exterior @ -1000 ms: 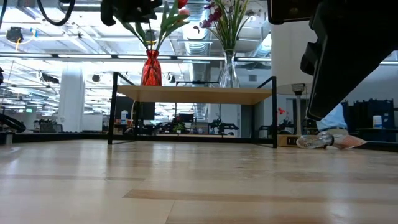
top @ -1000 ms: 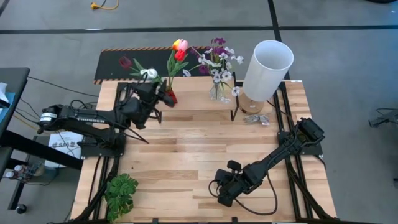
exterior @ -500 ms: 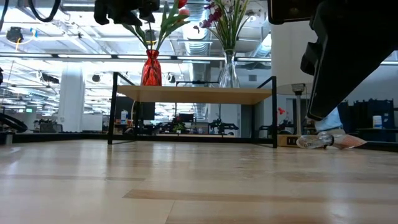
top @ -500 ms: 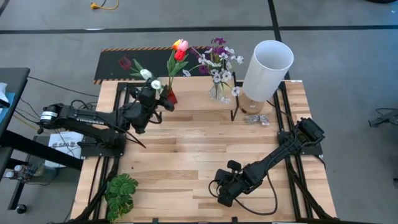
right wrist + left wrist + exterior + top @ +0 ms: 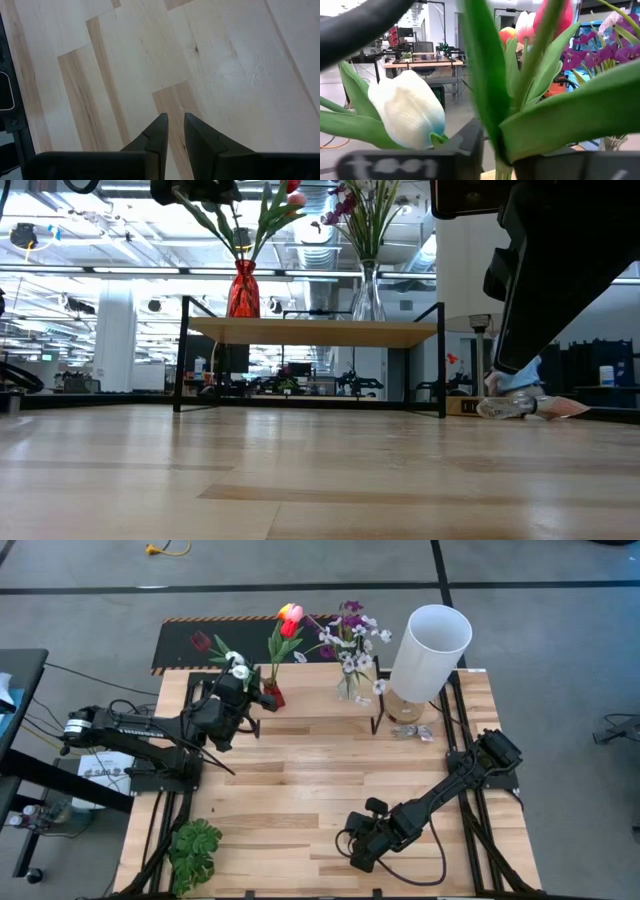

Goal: Pick and place flowers into a vace then onto a shelf
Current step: Put the white flower into the red vase on the shelf

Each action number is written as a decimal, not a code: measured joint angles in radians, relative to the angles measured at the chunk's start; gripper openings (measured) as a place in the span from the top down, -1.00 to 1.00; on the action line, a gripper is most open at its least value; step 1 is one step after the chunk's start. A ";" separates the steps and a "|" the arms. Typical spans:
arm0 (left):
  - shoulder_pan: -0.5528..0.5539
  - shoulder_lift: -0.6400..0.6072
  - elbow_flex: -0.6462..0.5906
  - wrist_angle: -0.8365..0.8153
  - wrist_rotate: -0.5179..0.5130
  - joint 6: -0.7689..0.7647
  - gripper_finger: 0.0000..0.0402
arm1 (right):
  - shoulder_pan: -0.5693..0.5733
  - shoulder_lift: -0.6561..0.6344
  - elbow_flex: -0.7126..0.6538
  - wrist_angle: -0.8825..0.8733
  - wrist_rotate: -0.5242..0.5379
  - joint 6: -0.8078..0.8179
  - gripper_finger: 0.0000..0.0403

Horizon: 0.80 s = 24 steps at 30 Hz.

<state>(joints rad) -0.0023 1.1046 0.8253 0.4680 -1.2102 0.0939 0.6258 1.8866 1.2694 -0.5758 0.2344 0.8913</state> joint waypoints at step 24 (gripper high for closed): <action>0.084 0.008 0.050 -0.279 0.143 -0.257 1.00 | 0.002 0.000 0.000 0.000 0.001 0.000 0.73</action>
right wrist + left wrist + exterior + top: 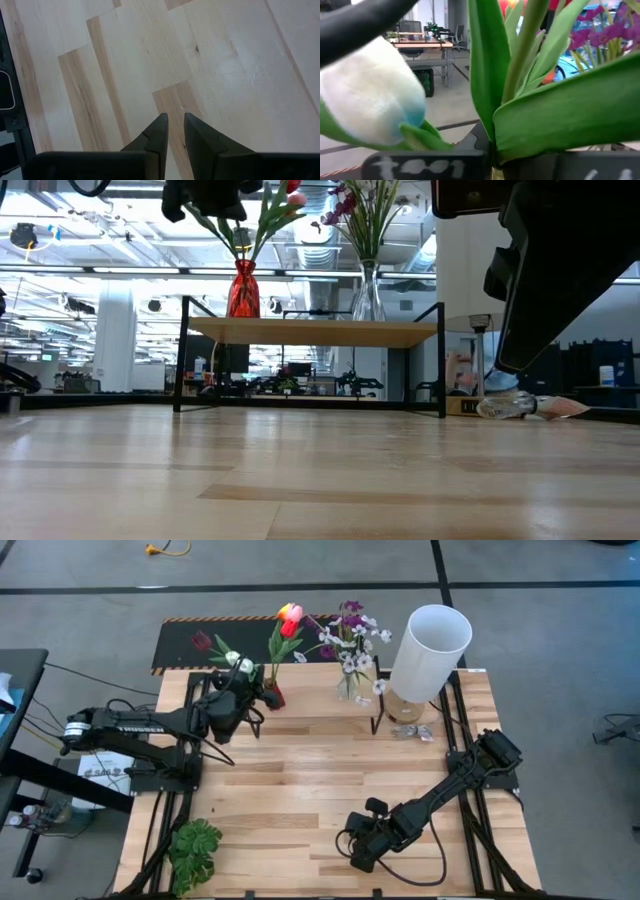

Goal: Pick and place flowers into a vace then onto a shelf
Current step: Put the white flower into the red vase on the shelf

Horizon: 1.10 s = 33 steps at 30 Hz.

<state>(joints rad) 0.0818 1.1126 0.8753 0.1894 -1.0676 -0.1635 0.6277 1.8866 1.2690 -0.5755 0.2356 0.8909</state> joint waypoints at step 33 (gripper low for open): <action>0.054 0.000 0.000 -0.154 0.182 -0.064 0.65 | 0.000 0.000 0.000 0.004 0.000 -0.001 0.73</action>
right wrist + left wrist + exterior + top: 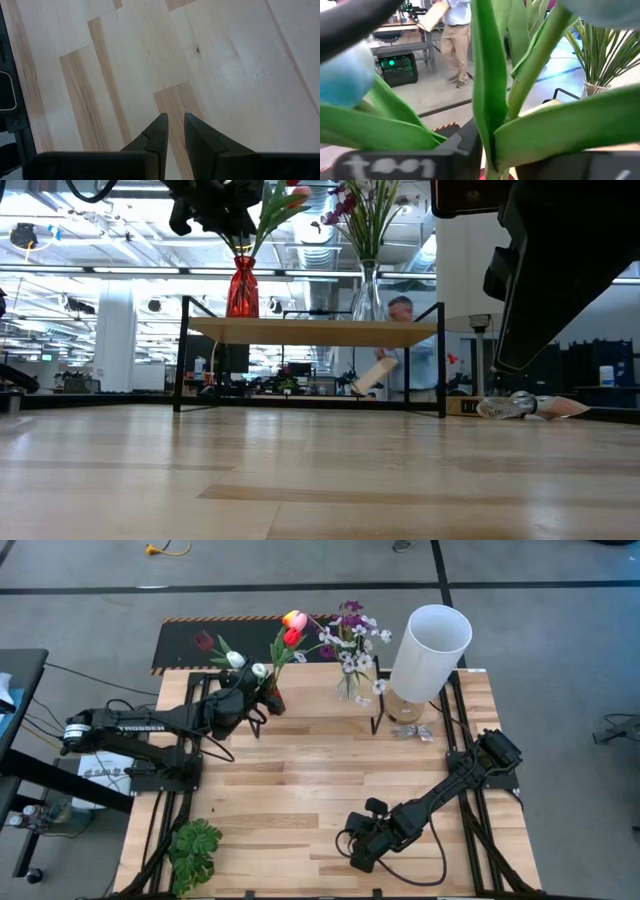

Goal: Pick and place flowers into a vace then onto a shelf
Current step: Put the white flower into the red vase on the shelf

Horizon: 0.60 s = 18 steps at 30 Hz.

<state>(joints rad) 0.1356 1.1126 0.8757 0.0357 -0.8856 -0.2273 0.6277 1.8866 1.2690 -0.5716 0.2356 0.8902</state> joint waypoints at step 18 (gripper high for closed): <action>-0.046 -0.003 0.000 -0.008 -0.021 0.058 0.05 | 0.000 0.000 0.000 -0.003 0.000 0.000 0.73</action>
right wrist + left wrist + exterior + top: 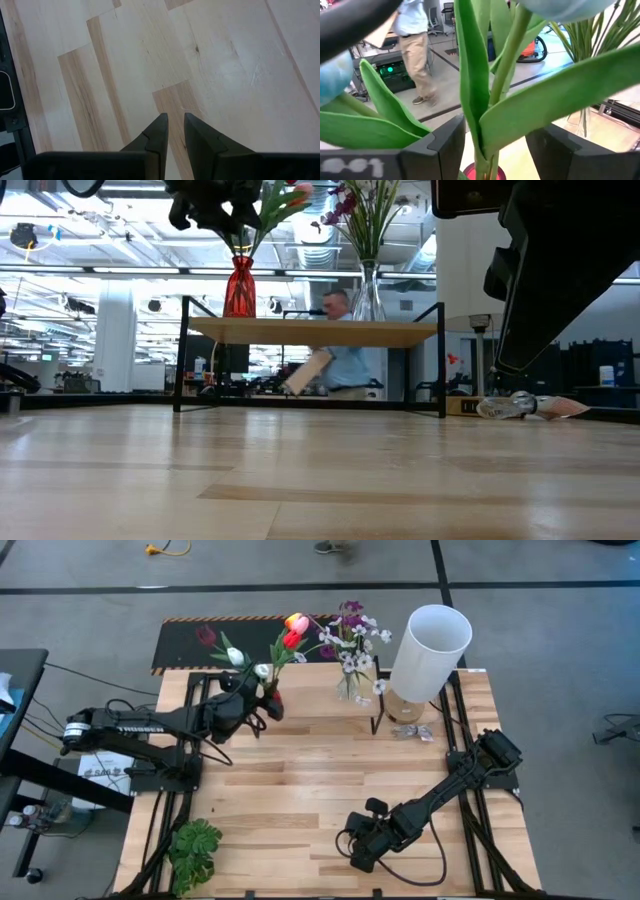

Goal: Pick and place flowers into a vace then onto a shelf
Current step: Put the white flower into the red vase on the shelf, then adjust the red vase on the shelf

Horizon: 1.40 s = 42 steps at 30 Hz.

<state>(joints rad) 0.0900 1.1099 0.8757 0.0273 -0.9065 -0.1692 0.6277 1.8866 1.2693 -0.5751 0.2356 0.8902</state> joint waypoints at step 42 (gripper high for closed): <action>-0.380 -0.027 0.000 -0.036 -0.336 -0.007 0.06 | -0.002 0.000 0.000 -0.005 0.001 0.000 0.73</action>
<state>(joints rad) -0.2898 1.0832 0.8757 -0.0092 -1.2428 -0.1765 0.6258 1.8866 1.2690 -0.5799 0.2363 0.8906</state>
